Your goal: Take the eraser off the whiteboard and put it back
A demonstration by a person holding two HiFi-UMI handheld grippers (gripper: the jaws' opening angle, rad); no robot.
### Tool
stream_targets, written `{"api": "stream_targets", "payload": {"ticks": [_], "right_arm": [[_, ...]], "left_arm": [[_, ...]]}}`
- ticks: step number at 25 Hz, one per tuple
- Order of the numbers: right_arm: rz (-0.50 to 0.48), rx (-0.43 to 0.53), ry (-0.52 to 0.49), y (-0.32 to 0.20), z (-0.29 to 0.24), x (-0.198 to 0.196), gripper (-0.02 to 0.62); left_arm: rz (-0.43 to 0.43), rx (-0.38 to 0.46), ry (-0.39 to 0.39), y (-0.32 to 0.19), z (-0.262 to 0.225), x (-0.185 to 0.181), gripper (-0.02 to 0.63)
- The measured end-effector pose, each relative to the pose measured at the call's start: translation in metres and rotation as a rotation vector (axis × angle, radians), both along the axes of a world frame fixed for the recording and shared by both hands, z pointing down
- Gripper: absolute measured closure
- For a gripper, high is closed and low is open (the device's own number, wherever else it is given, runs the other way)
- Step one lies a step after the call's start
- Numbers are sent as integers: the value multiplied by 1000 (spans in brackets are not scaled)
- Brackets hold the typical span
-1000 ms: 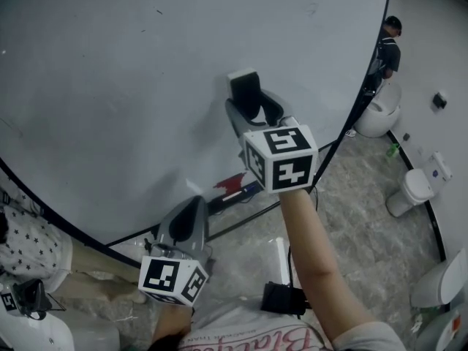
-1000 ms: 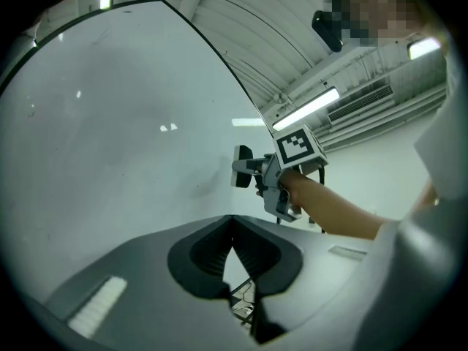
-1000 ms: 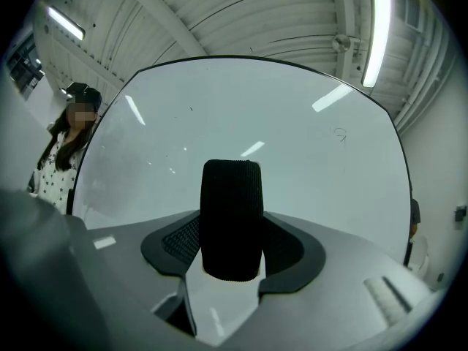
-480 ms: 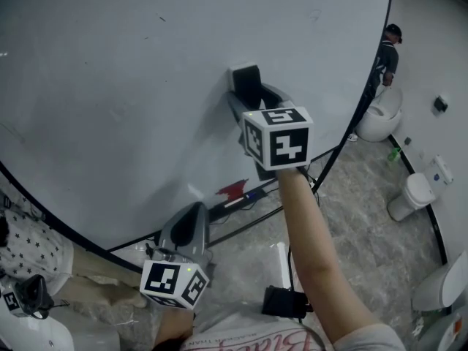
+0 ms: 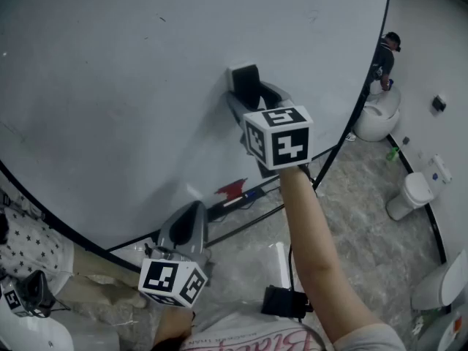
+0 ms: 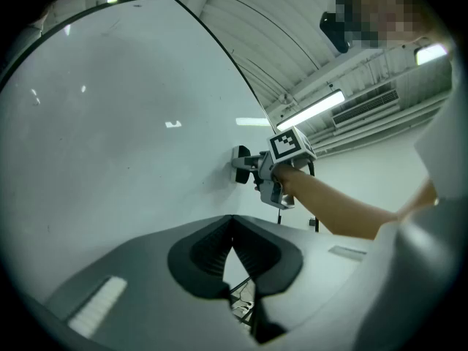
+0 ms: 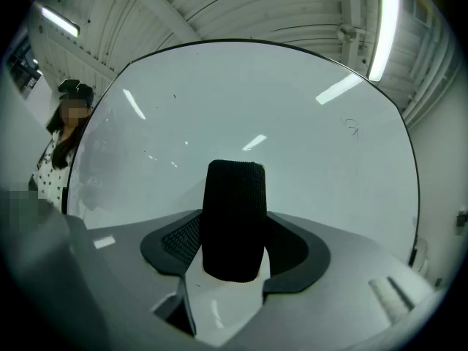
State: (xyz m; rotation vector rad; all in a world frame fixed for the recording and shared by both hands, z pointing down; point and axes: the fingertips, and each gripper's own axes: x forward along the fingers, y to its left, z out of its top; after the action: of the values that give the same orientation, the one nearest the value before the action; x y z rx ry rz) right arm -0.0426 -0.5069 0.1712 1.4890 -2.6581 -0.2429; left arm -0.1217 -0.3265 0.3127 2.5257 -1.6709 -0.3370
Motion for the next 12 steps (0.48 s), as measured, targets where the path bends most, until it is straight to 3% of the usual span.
{"api": "stream_targets", "payload": {"ticks": [12], "right_arm": [[-22,2,-31,31,31,11,347]], "left_arm": [[10,-5,-9,-1,0,1,607]]}}
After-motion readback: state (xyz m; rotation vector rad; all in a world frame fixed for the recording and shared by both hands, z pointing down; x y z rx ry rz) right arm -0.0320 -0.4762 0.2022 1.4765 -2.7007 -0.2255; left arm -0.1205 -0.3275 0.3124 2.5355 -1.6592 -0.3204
